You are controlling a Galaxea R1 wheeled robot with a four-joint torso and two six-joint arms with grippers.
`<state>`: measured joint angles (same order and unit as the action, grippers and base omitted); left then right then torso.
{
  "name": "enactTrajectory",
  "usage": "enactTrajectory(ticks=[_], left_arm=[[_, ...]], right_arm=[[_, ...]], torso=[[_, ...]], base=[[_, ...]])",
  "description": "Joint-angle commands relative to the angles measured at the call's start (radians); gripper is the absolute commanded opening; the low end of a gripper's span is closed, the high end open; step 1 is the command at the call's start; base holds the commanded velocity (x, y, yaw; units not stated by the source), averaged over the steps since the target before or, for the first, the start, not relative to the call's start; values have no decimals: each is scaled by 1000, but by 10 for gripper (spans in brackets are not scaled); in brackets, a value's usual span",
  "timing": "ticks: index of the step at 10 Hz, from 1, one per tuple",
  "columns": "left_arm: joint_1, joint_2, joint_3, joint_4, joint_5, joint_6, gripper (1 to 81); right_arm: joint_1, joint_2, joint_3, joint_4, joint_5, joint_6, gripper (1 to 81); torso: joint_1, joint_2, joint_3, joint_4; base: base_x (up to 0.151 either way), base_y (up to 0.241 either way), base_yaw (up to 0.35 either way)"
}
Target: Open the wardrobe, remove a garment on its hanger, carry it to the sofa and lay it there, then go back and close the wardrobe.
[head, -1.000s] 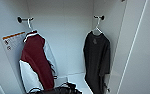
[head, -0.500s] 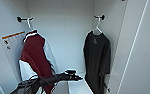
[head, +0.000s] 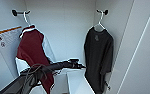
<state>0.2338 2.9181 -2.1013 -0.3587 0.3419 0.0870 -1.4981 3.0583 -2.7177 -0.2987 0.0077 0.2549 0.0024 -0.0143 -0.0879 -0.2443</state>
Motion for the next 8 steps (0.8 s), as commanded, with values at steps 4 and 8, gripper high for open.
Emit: enactTrajectory(ticks=[4, 8], left_arm=[[-425, 63, 4, -215, 6, -69, 811], [-514, 80, -46, -316, -29, -125, 811]], right_arm=[[41, 1, 6, 12, -49, 4, 811], [41, 9, 6, 10, -49, 3, 811]], torso=[[0, 0, 0, 0], [0, 0, 0, 0]], base=[[0, 0, 0], [0, 0, 0]])
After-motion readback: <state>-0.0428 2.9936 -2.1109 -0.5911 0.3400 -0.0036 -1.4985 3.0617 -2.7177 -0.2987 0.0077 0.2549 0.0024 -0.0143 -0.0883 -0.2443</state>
